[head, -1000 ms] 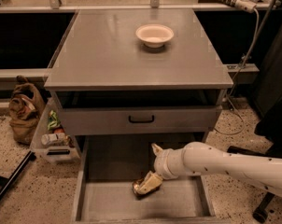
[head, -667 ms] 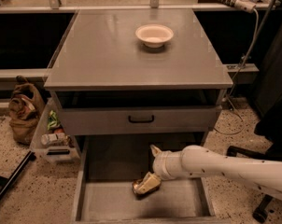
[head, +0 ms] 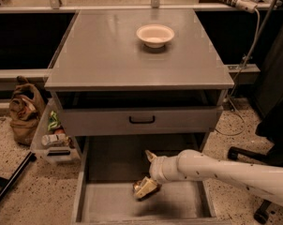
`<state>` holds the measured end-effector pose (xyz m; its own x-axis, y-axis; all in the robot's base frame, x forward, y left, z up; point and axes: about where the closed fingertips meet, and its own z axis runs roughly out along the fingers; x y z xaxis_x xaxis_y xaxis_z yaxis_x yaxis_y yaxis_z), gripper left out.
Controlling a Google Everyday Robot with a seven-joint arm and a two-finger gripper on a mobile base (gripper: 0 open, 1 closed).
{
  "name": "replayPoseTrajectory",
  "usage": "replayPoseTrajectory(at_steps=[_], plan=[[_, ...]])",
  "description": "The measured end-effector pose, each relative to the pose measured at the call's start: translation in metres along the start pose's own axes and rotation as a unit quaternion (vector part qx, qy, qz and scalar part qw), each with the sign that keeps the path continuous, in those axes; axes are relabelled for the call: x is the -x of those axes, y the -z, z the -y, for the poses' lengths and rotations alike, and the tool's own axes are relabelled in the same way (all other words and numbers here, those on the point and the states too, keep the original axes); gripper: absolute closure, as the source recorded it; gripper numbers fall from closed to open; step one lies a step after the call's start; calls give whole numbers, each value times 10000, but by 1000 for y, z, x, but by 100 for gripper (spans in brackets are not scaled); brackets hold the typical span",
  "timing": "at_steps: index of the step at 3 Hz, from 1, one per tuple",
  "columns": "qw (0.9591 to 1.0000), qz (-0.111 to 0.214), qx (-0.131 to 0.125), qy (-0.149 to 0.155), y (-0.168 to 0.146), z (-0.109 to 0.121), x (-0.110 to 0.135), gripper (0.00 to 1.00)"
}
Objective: Pick orange can from middle drawer and place on counter
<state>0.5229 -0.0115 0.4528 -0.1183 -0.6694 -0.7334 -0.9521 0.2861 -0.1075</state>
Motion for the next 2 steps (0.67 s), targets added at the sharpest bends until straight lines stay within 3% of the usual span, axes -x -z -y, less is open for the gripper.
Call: replayPoseTrajectory(at_steps=[2], plan=[[9991, 39, 403, 117, -29, -16, -7, 0]])
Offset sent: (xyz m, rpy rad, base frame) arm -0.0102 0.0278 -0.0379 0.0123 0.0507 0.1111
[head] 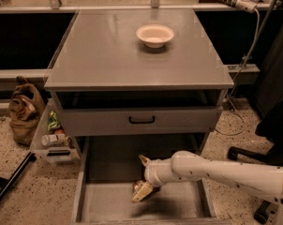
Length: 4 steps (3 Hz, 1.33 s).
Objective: Pick orange can from middle drawer and place on counter
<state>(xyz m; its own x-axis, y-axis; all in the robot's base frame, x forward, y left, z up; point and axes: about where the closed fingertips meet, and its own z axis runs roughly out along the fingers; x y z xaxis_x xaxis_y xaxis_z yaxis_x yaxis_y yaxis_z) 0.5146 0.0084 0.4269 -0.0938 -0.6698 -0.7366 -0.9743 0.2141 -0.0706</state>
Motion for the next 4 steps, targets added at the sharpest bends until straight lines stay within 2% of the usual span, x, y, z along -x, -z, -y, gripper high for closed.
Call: replayPoseTrajectory(at_steps=[2, 3, 4], plan=[[9996, -199, 195, -13, -16, 0, -19, 0], [9994, -336, 122, -20, -4, 4, -30, 0], [9993, -350, 150, -2, 5, -5, -39, 0]])
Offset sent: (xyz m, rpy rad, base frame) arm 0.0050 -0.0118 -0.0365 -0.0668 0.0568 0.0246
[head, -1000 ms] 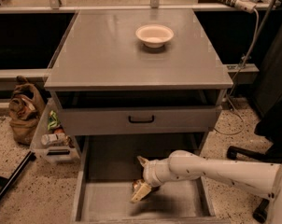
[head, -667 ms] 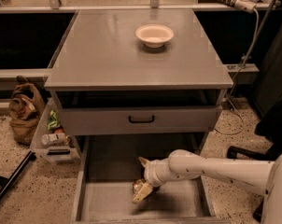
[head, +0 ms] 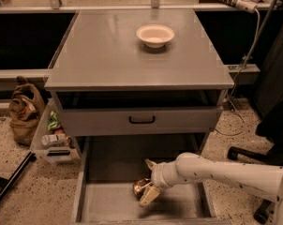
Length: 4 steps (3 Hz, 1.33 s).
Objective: Pick orange can from middle drawer and place on counter
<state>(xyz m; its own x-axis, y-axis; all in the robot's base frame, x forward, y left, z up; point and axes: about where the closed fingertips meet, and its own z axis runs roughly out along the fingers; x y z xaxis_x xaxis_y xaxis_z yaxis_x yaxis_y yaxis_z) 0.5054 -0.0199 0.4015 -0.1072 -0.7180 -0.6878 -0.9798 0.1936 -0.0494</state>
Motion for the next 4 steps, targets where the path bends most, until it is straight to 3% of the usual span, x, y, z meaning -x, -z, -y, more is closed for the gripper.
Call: replayPoseTrajectory(at_steps=[1, 2, 4], plan=[[9997, 133, 180, 70, -3, -9, -2, 0], [9997, 135, 202, 82, -4, -11, -2, 18], [9997, 135, 203, 82, -4, -11, -2, 64]])
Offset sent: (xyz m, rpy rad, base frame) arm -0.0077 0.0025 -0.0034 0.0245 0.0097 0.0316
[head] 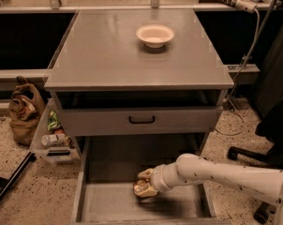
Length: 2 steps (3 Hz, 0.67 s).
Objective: Pick orange can from middle drawer and place on counter
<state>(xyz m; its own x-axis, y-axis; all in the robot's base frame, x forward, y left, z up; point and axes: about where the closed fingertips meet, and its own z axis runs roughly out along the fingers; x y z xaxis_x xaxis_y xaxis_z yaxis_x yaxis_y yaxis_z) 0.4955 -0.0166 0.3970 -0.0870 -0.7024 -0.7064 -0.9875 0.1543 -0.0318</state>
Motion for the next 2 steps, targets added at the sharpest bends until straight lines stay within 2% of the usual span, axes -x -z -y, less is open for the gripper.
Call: replayPoseTrajectory(at_steps=[1, 2], plan=[[10000, 0, 0, 0, 0, 0, 0, 64], [10000, 0, 0, 0, 0, 0, 0, 40]])
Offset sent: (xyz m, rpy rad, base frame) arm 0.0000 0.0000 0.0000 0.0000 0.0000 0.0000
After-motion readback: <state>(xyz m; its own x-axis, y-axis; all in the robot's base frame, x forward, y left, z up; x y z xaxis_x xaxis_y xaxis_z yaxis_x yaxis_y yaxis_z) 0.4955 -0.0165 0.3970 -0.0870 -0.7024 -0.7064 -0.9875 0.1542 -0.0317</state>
